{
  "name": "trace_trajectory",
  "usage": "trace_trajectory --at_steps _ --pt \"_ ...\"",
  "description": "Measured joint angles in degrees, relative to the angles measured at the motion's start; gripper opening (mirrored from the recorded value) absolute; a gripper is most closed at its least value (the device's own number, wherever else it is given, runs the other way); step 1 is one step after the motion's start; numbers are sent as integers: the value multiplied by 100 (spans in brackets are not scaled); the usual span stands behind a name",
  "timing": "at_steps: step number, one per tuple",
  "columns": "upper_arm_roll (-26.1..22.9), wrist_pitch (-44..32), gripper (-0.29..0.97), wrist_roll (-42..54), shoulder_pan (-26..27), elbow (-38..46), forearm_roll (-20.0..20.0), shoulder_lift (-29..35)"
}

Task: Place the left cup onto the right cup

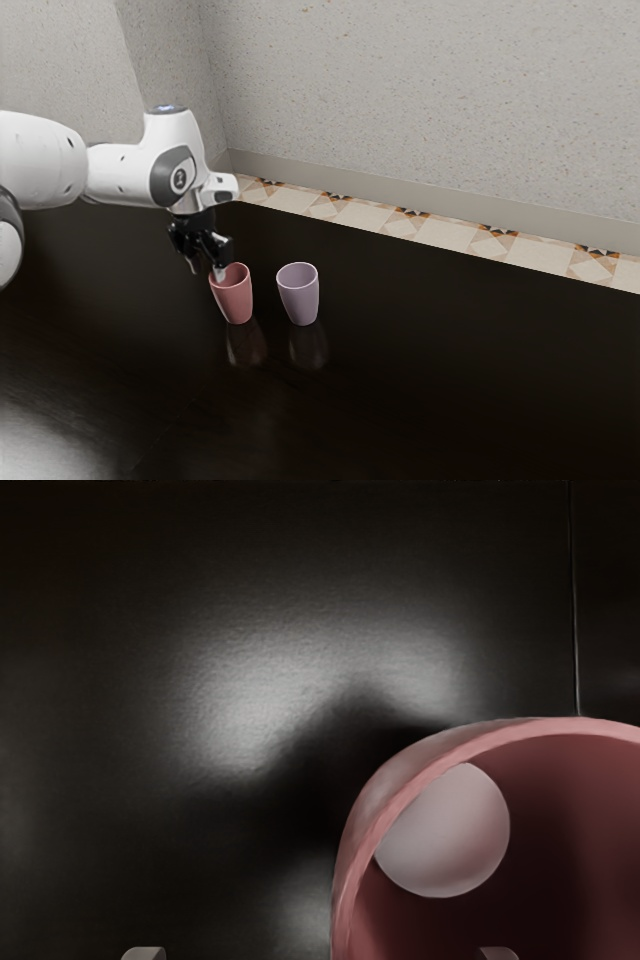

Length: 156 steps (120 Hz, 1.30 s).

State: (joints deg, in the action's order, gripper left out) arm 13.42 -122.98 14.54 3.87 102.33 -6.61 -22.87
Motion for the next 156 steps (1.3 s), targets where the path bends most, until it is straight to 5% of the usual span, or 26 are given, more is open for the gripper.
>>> trace_trajectory --at_steps 68,109,156 --pt "-1 -228 35 13 0 0 -201 -248" --pt "-6 -269 0 20 0 1 -223 -258" --pt "-4 -275 -9 5 0 1 -219 -232"
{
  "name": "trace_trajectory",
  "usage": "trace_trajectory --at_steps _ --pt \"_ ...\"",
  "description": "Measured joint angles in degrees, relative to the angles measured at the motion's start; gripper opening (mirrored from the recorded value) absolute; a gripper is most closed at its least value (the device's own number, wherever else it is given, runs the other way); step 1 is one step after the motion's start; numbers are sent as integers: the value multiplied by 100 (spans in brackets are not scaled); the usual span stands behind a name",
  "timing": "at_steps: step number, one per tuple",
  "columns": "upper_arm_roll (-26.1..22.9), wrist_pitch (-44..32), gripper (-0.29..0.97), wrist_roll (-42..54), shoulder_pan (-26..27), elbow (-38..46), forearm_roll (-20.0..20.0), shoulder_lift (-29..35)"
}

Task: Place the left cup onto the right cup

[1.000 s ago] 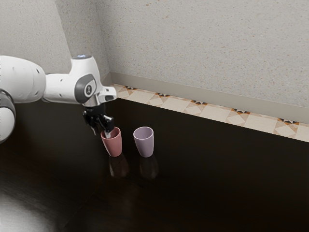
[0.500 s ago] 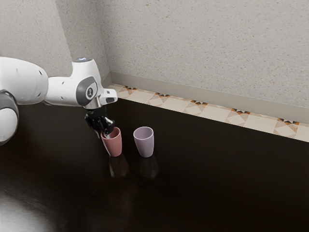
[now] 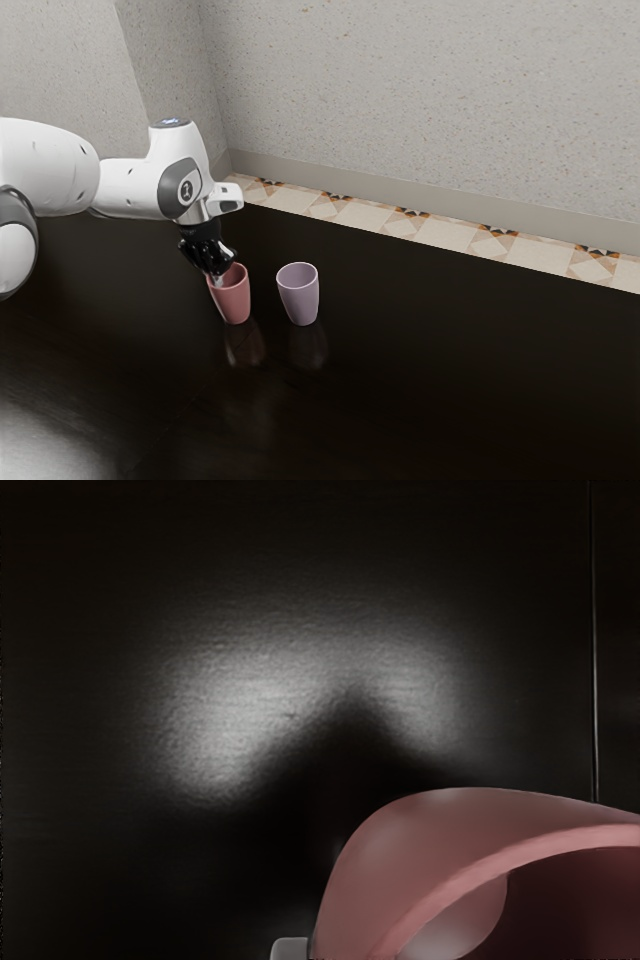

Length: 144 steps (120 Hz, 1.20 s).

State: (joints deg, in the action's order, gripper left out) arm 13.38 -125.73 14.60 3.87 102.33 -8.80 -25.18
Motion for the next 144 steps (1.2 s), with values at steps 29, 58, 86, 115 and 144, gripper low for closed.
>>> trace_trajectory --at_steps 29,58,86,115,144 --pt "-1 45 -10 -10 8 21 25 223" --pt "-20 210 -11 -4 8 69 35 627" --pt "-36 611 -11 1 45 68 41 1048" --pt "-55 1087 -11 6 281 -29 48 1411" --pt "-63 1531 -11 4 487 -439 65 1426"
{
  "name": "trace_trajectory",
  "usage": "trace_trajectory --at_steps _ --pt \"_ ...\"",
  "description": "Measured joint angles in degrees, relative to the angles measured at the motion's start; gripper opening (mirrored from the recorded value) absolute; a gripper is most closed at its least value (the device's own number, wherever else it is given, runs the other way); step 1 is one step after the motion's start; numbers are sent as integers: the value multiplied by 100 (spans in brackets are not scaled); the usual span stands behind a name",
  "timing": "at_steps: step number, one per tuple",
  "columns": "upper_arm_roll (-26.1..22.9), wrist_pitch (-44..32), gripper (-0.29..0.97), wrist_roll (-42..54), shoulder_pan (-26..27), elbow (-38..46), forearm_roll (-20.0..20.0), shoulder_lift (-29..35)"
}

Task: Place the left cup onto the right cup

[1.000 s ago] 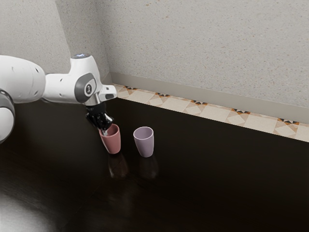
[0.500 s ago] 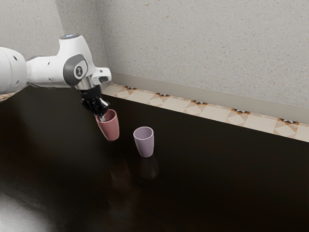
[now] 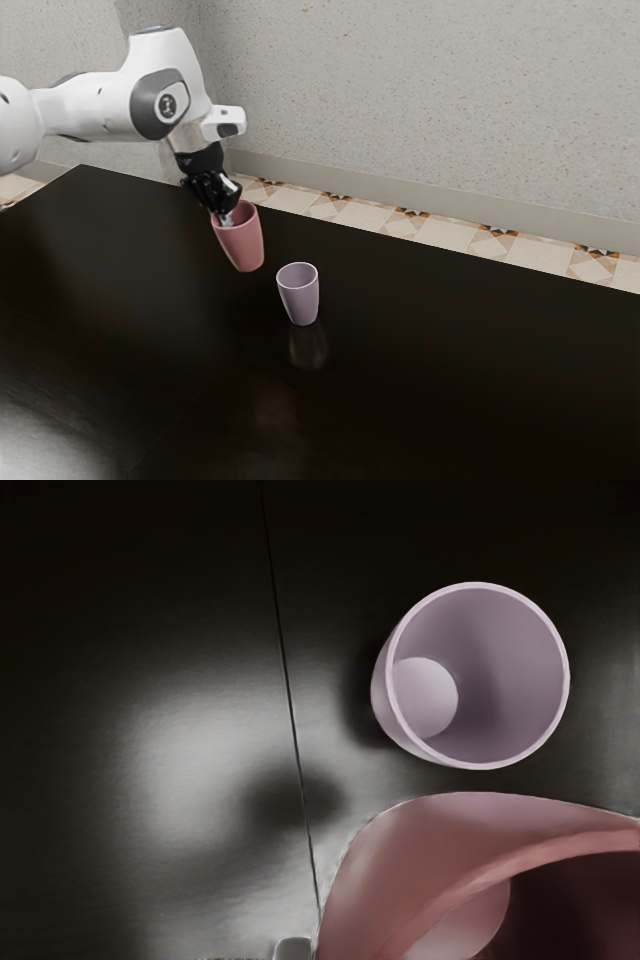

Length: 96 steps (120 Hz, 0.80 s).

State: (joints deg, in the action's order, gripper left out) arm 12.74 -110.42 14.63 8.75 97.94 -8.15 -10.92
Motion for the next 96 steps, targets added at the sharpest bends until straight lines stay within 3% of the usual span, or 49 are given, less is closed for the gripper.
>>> trace_trajectory --at_steps 40,96 --pt "-201 437 -11 0 6 -572 42 -79" --pt "-379 571 -11 5 13 -1436 13 -775"
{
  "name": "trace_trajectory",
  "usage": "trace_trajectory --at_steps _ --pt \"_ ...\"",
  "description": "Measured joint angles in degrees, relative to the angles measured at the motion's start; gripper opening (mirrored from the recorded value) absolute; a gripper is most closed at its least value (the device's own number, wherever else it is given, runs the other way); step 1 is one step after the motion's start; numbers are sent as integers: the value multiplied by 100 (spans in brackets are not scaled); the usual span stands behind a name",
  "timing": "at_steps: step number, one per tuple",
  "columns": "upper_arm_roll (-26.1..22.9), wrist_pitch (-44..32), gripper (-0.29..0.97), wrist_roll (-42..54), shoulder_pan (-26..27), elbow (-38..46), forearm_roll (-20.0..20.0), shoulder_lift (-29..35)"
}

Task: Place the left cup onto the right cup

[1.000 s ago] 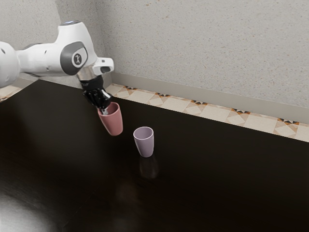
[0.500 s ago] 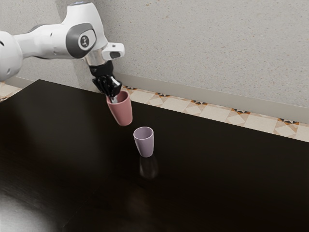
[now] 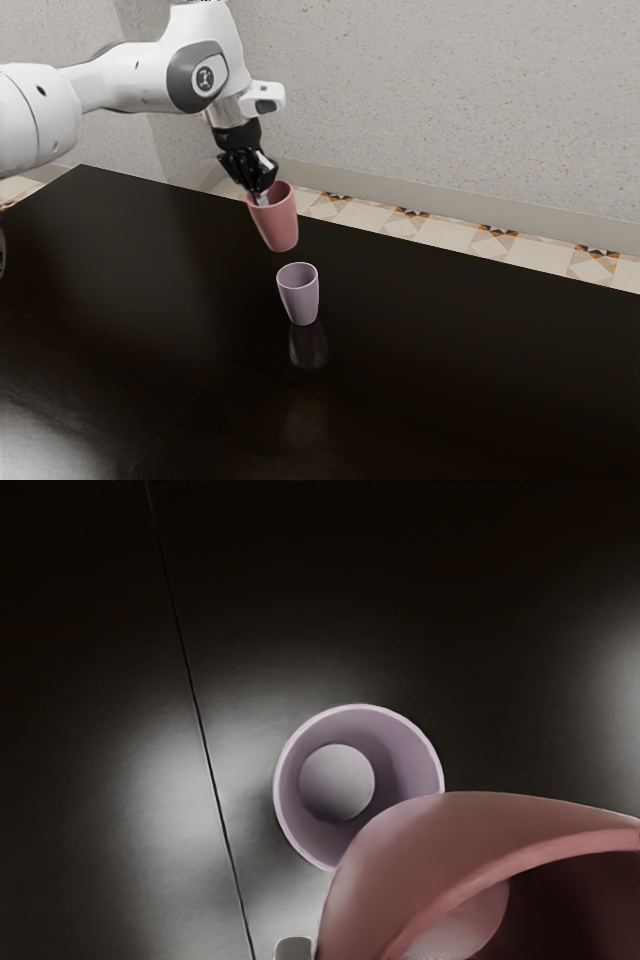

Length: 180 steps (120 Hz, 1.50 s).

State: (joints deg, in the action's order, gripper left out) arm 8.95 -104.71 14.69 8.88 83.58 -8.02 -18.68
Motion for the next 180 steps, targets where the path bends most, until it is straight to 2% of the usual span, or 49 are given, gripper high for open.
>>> trace_trajectory --at_steps 98,180 --pt "9 -80 -11 -82 -9 -270 3 -690" --pt "44 -330 -11 -266 -32 -246 -22 -875"
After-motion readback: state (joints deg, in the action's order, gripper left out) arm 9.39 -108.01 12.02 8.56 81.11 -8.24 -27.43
